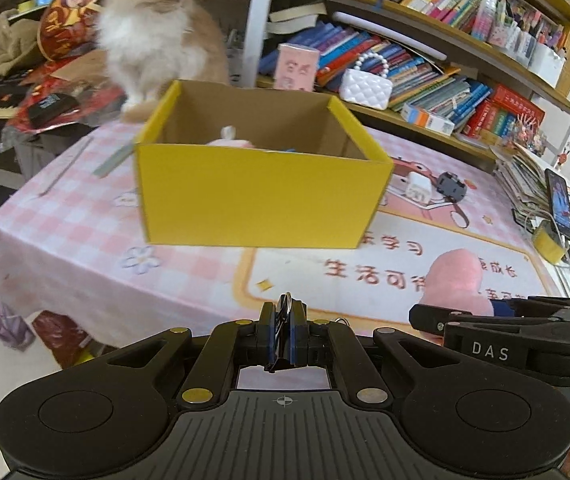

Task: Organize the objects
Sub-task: 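Carry the binder clip with the left tool while the right tool carries the plush to the box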

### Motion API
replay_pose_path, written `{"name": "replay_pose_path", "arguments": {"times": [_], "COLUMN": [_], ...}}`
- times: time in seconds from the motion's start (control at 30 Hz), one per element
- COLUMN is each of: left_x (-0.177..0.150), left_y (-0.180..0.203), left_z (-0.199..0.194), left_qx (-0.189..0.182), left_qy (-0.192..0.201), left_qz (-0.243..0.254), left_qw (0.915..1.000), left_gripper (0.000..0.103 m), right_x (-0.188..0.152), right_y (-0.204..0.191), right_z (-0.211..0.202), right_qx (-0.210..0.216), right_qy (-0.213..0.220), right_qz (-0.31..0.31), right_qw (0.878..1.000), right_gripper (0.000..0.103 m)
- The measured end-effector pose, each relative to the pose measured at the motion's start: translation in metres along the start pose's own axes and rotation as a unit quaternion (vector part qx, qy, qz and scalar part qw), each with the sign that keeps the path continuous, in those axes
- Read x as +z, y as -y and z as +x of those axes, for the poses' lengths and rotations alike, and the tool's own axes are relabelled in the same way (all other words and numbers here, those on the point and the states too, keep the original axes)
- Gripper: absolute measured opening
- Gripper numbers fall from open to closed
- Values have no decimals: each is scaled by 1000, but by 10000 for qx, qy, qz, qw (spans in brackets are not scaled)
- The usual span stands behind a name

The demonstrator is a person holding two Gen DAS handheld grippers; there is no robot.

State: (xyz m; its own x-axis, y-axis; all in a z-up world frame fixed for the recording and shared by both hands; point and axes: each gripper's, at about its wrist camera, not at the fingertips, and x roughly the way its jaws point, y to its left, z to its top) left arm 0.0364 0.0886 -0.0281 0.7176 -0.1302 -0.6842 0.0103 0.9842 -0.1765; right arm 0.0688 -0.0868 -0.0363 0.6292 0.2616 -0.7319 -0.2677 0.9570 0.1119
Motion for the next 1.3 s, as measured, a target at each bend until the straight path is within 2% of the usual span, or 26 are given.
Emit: {"name": "replay_pose_path", "arguments": {"times": [0.33, 0.63, 1.07, 1.3], "left_x": [-10, 7, 69, 111], "left_y": [-42, -55, -47, -36], "left_z": [-32, -47, -38, 1], "left_qx": [179, 141, 28, 49], "left_qy": [254, 716, 1424, 1496], "left_qz": [-147, -220, -446, -378], "left_qw": [9994, 9971, 9888, 9880], "left_gripper": [5, 5, 5, 5], "right_x": [-9, 5, 79, 135], "right_y": [-54, -73, -64, -51], "right_z": [-5, -14, -15, 16], "right_qx": [186, 189, 218, 222], "right_qy": [122, 328, 1075, 1346], "right_qz": [-207, -284, -305, -477], "right_qw": [9995, 9989, 9935, 9895], "right_gripper": [47, 47, 47, 47]}}
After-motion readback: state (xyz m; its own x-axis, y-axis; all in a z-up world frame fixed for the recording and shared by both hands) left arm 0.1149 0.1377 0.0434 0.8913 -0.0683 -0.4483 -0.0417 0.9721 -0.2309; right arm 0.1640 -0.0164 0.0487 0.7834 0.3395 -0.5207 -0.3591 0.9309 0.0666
